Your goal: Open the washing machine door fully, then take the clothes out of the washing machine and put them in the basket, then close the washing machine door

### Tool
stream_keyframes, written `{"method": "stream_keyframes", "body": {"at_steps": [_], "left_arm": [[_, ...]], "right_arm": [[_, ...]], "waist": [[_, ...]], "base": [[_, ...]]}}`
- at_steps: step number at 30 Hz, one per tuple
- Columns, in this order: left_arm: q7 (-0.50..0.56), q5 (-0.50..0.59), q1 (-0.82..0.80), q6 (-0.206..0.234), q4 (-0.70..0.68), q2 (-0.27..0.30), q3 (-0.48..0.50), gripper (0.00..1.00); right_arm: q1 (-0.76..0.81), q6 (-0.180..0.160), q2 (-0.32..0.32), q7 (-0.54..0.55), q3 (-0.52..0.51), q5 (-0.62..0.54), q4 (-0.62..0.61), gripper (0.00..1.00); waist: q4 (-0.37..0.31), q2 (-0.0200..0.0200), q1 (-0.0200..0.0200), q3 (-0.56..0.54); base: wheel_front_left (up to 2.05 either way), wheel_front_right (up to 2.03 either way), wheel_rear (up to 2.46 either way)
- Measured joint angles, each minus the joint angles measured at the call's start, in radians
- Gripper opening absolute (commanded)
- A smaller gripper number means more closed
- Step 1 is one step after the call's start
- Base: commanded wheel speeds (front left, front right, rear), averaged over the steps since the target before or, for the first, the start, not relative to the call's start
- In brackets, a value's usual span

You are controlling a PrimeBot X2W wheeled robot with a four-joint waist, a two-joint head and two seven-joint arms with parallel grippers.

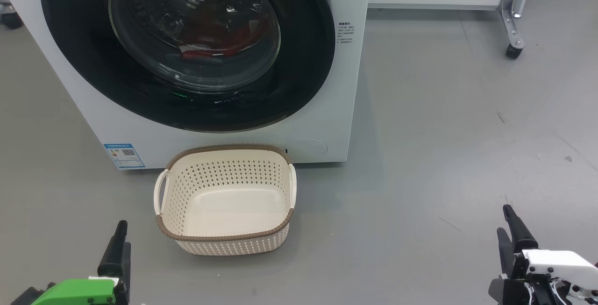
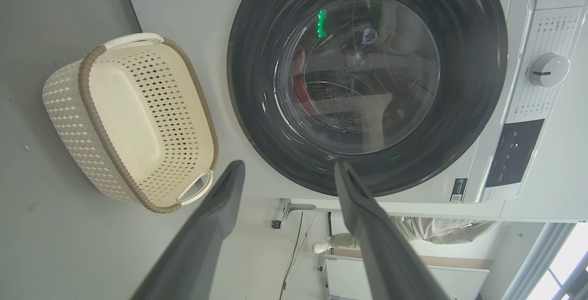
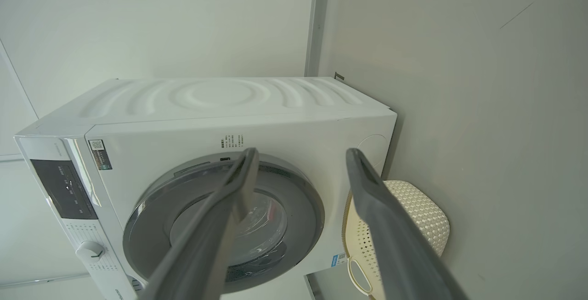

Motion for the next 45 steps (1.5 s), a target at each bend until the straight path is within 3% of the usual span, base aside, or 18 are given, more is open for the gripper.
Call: {"method": "stream_keyframes", "body": {"at_steps": [16,29,45], "left_arm": [[-0.061,0.111,-0.031,0.0,-0.039,0.035,-0.043,1.0],[-0.122,0.363,-0.052,0.0,-0.056,0.102,-0.109,1.0],[-0.178,0.666,-0.078,0.044,-0.065,0.146,-0.217,1.0]], "right_arm": [[-0.028,0.0,-0.037,-0.058,0.039,-0.131,-0.016,1.0],[-0.056,-0.002,-0.105,-0.11,0.13,-0.404,-0.029,1.0],[-0.091,-0.047,-0.128,-0.164,0.235,-0.684,-0.034,1.0]], "waist": [[0.001,0.0,0.0,0.006],[0.002,0.0,0.0,0.007],[0.007,0.0,0.0,0.0]], "base": [[0.0,0.0,0.0],[0.0,0.0,0.0],[0.0,0.0,0.0]]}}
